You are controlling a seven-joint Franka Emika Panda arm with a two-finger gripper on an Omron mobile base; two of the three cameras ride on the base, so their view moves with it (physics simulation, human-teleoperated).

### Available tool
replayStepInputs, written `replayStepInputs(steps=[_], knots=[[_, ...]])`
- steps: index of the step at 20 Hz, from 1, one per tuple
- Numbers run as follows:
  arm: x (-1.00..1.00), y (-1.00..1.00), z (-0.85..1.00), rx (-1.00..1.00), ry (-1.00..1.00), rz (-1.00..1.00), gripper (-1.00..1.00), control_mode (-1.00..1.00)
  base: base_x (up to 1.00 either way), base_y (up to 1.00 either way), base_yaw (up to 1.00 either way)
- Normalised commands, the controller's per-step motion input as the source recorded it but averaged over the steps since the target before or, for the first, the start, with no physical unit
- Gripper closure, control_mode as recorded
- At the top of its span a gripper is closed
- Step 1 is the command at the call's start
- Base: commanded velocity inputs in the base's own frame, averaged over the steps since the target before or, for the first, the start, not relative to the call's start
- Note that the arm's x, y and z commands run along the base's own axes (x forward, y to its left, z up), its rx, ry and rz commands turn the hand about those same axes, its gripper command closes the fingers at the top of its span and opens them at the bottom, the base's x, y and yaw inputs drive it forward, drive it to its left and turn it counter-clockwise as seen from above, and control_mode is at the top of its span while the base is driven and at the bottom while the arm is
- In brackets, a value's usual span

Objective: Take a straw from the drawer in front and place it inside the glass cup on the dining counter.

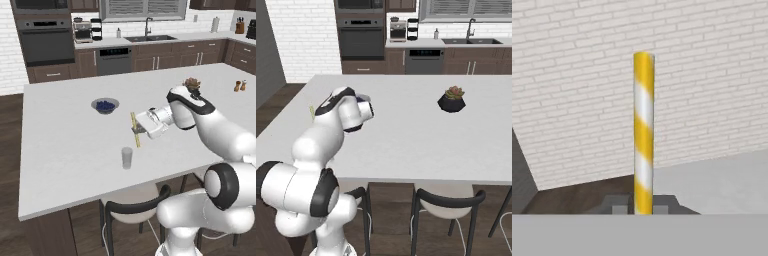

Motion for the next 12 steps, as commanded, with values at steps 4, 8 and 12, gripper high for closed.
replayStepInputs(steps=[4,8,12], knots=[[0.45,0.06,-0.36,0.04,0.10,0.00,1.00,-1.00,0.00,0.00,0.00],[0.61,0.13,-0.28,0.03,0.11,0.00,1.00,-1.00,0.00,0.00,0.00],[0.61,0.16,-0.27,0.00,0.07,0.00,1.00,-1.00,0.00,0.00,0.00]])
